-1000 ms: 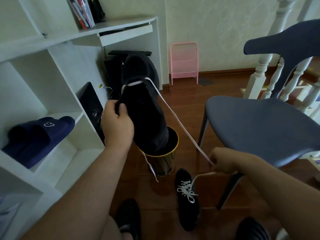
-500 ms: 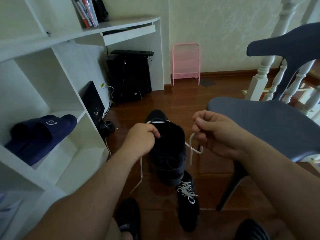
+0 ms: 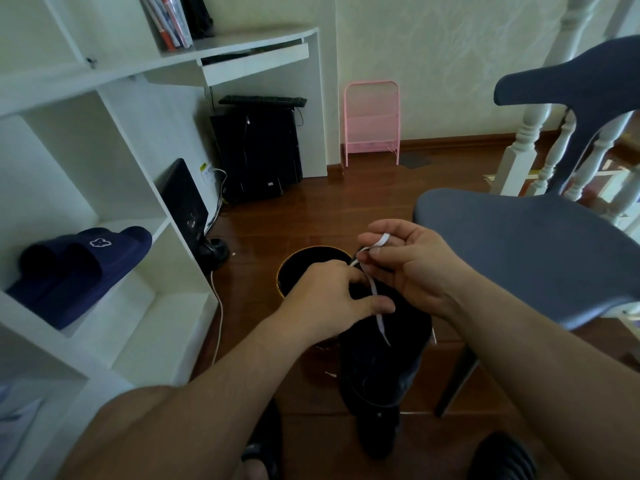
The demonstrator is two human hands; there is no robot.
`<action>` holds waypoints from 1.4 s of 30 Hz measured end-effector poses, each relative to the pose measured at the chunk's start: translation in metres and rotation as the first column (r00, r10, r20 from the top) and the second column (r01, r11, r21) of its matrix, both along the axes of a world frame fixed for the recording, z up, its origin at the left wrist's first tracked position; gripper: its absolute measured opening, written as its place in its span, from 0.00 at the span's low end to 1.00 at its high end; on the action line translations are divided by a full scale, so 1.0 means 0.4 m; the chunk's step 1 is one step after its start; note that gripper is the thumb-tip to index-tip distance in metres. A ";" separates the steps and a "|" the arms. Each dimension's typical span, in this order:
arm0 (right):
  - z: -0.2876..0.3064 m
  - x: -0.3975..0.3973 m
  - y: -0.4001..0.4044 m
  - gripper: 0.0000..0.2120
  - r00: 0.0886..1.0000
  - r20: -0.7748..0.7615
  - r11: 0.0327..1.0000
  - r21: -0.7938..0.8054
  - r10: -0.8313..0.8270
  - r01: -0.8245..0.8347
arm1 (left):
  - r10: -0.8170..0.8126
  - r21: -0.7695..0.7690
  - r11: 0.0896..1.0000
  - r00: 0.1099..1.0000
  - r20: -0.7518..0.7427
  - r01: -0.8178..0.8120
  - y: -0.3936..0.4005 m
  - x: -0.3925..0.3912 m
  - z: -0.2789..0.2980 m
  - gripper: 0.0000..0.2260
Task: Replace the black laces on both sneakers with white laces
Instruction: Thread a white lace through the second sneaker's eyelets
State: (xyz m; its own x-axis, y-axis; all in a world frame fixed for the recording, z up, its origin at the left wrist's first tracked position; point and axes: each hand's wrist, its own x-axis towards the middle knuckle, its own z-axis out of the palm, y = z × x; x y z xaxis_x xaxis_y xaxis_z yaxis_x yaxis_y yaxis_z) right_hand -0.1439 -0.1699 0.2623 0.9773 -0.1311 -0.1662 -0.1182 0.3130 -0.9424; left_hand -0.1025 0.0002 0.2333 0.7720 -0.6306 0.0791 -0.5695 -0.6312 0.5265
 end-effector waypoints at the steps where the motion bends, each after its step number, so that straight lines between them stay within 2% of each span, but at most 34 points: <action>1: -0.002 -0.001 0.002 0.15 1.000 0.000 1.000 -0.025 0.015 -0.015 | 0.002 -0.016 1.000 1.000 0.012 -0.001 -0.002 -0.002 -0.005 0.16; 5: 0.004 -0.003 0.007 0.15 0.998 0.011 0.998 -0.020 0.061 -0.061 | 0.087 -0.068 0.994 0.996 0.031 -0.085 -0.014 -0.007 -0.018 0.10; 8: 0.023 -0.009 -0.008 0.15 0.994 0.011 0.993 0.019 0.113 -0.113 | 0.115 -0.074 0.991 0.993 0.021 -0.113 -0.015 -0.004 -0.015 0.12; 12: 0.056 -0.033 -0.043 0.16 0.928 -0.036 0.928 0.040 0.371 -0.370 | 0.142 -0.040 0.989 0.989 0.041 -0.140 -0.011 0.000 -0.011 0.17; 13: 0.063 -0.037 -0.053 0.16 0.919 -0.043 0.920 0.044 0.391 -0.389 | 0.149 -0.029 0.989 0.988 0.044 -0.148 -0.009 0.001 -0.010 0.17; 15: 0.076 -0.036 -0.072 0.17 0.946 -0.040 0.947 0.028 0.322 -0.321 | 0.143 -0.017 0.990 0.989 0.041 -0.143 -0.005 0.007 -0.009 0.20; 17: 0.085 -0.030 -0.100 0.18 0.986 -0.048 0.987 -0.039 0.157 -0.159 | 0.126 -0.020 0.992 0.991 0.037 -0.126 0.001 0.013 -0.006 0.21; 19: 0.083 -0.022 -0.139 0.19 0.995 -0.085 0.985 -0.169 -0.052 0.037 | 0.110 -0.026 0.994 0.994 0.023 -0.109 0.006 0.018 -0.004 0.19; 22: 0.065 -0.013 -0.198 0.17 0.933 -0.143 0.899 -0.351 -0.329 0.263 | 0.106 -0.039 0.994 0.994 0.028 -0.105 0.013 0.024 -0.005 0.15; 26: 0.036 -0.006 -0.220 0.14 0.907 -0.134 0.794 -0.545 -0.399 0.269 | 0.118 -0.048 0.992 0.992 0.053 -0.116 0.022 0.025 0.001 0.20; 28: 0.028 -0.005 -0.213 0.10 0.935 -0.168 0.678 -0.729 -0.311 0.095 | 0.133 -0.045 0.990 0.989 0.058 -0.131 0.022 0.025 0.002 0.21; 29: 0.027 -0.006 -0.203 0.09 0.942 -0.242 0.587 -0.807 -0.231 -0.064 | 0.141 -0.047 0.989 0.989 0.051 -0.139 0.021 0.024 0.001 0.21; 31: 0.025 -0.010 -0.173 0.16 0.907 -0.407 0.337 -0.873 -0.108 -0.351 | 0.148 -0.037 0.988 0.989 0.024 -0.147 0.016 0.021 0.002 0.19; 32: 0.025 -0.012 -0.154 0.21 0.912 -0.401 0.195 -0.904 -0.084 -0.380 | 0.143 -0.022 0.989 0.990 0.015 -0.143 0.012 0.019 0.002 0.18; 33: 0.030 -0.014 -0.131 0.23 0.945 -0.321 0.077 -0.945 -0.060 -0.317 | 0.138 -0.002 0.990 0.990 0.018 -0.138 0.009 0.018 0.002 0.18; 34: 0.035 -0.015 -0.106 0.22 0.983 -0.184 0.020 -0.983 -0.001 -0.184 | 0.132 0.020 0.991 0.991 0.029 -0.133 0.004 0.018 0.001 0.18; 35: 0.038 -0.017 -0.080 0.21 0.994 -0.045 0.040 -0.998 0.102 -0.049 | 0.127 0.042 0.991 0.991 0.043 -0.128 0.000 0.019 -0.001 0.19; 36: 0.039 -0.020 -0.053 0.19 0.972 0.039 0.104 -0.994 0.231 0.015 | 0.122 0.062 0.990 0.991 0.052 -0.125 -0.005 0.020 -0.003 0.19; 38: 0.032 -0.025 0.000 0.19 0.902 0.038 0.180 -0.983 0.430 -0.044 | 0.120 0.099 0.987 0.991 0.052 -0.125 -0.008 0.017 -0.004 0.15; 40: 0.000 -0.016 0.019 0.21 0.894 0.008 0.161 -0.984 0.448 -0.072 | 0.115 0.114 0.986 0.991 0.064 -0.122 -0.008 0.009 -0.002 0.10; 42: -0.021 0.005 0.011 0.15 0.910 0.056 0.097 -0.995 0.410 0.017 | 0.124 0.085 0.988 0.992 0.039 -0.127 -0.007 0.008 -0.004 0.11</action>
